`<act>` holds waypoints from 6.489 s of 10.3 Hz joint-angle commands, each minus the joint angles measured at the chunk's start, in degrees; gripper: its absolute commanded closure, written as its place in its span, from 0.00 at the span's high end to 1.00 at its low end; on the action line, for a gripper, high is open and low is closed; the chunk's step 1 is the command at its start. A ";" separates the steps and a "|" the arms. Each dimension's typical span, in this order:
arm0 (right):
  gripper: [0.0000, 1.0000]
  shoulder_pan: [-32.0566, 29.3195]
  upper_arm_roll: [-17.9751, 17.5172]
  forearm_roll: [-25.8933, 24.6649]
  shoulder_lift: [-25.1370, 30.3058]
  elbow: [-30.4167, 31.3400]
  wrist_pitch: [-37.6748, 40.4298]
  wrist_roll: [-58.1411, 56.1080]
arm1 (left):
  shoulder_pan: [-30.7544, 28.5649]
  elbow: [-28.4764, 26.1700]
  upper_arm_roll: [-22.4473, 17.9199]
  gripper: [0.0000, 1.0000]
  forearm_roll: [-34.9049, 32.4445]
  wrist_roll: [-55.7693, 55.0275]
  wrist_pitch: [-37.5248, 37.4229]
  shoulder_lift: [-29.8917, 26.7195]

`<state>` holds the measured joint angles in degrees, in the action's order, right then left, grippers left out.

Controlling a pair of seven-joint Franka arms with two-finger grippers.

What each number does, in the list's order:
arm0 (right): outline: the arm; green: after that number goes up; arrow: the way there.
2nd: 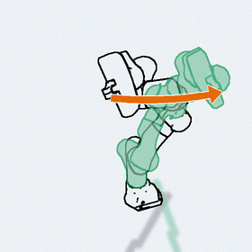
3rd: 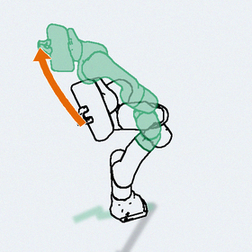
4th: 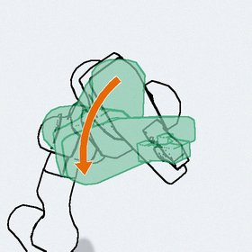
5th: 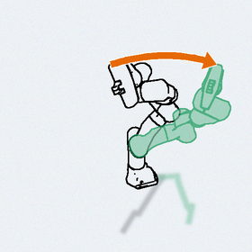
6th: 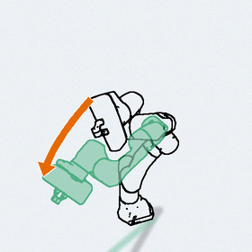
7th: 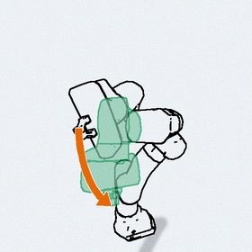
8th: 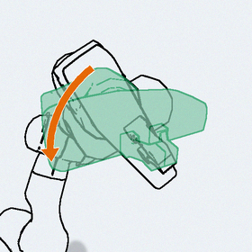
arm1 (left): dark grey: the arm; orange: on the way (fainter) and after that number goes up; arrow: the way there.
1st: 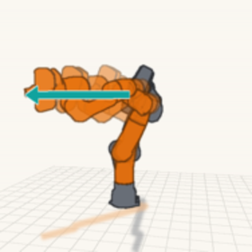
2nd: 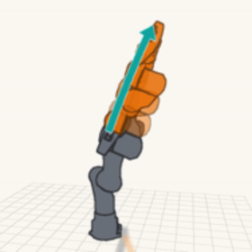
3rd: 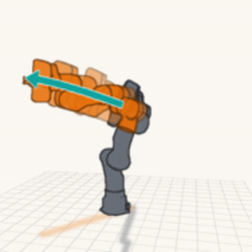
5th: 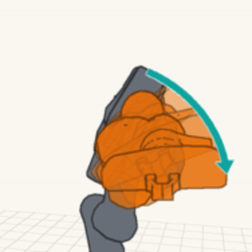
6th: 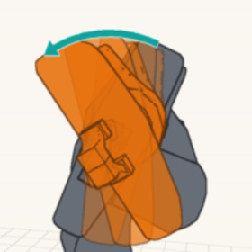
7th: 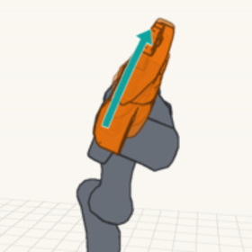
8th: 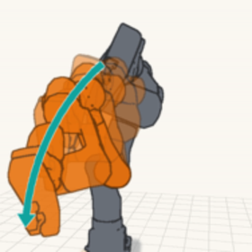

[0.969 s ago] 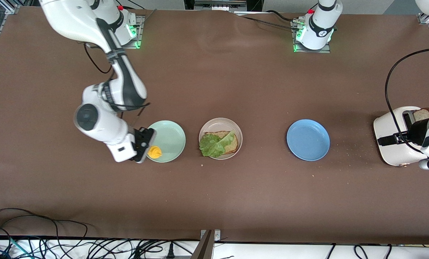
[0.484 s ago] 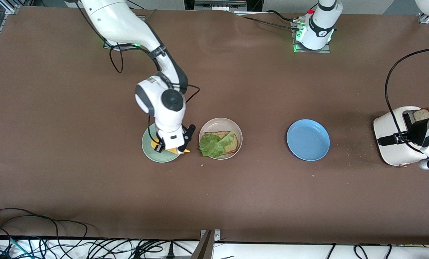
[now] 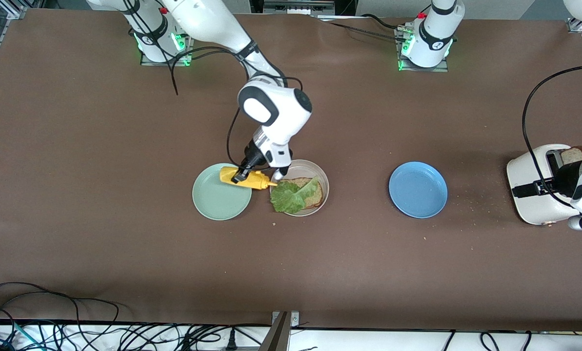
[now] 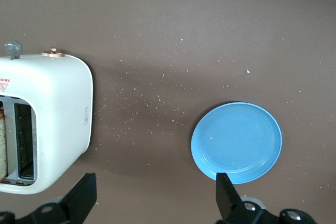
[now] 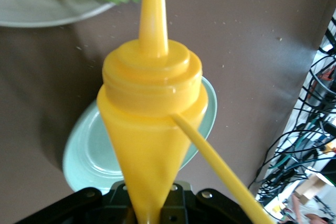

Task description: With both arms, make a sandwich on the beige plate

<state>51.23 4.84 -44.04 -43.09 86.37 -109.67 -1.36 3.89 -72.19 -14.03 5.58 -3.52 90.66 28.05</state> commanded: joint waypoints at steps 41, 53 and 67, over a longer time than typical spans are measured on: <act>0.78 -47.79 27.15 106.44 4.86 22.00 12.38 -138.30 | -14.44 6.16 1.11 0.00 -2.80 28.41 -9.69 2.53; 0.97 -54.40 28.55 83.69 4.51 -18.46 28.87 -82.60 | -8.20 1.70 14.62 0.00 49.06 20.66 -14.29 12.37; 1.00 -37.26 25.67 63.76 12.76 -25.46 37.35 -7.80 | 14.56 -2.60 15.26 0.00 64.99 19.78 10.51 19.68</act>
<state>13.35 32.78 23.98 -32.74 60.61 -72.73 -12.34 17.72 -74.04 1.75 68.29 16.07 100.79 48.21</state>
